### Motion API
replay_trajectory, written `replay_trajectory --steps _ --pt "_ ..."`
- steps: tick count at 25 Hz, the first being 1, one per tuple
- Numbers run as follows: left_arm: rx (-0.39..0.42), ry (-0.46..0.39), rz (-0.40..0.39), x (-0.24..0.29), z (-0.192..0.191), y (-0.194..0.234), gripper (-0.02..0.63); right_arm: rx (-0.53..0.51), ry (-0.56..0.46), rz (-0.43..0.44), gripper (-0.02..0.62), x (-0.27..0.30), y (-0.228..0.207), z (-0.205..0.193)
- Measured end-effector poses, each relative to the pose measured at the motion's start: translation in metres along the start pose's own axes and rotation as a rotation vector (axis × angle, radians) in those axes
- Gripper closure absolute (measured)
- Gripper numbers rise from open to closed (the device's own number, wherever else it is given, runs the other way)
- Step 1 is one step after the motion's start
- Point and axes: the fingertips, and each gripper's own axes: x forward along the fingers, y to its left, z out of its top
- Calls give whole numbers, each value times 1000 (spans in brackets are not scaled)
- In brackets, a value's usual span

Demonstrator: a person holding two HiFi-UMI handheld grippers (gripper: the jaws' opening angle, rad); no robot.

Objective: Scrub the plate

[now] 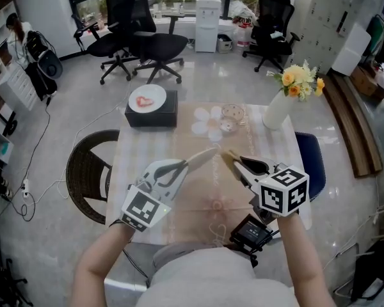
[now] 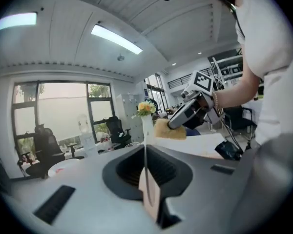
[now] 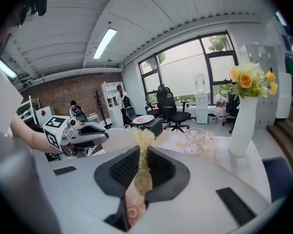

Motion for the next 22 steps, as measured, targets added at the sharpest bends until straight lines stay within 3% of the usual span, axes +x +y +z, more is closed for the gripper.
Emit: replay_trajectory --steps 4,9,11,15,22 --pt "-169 -40 46 2 3 14 586 47 -76 -48 545 -5 -10 9" --pt "-558 -122 105 -6 -7 38 586 92 -126 -71 545 -8 -11 12" --pt "-669 -150 117 -8 -11 43 586 100 -129 -81 545 -9 -11 11" --pt "-807 -192 137 -9 -17 49 586 114 -137 -99 545 -9 -13 11" --pt "-977 -257 151 -14 -22 50 586 107 -159 -121 546 -8 -13 15"
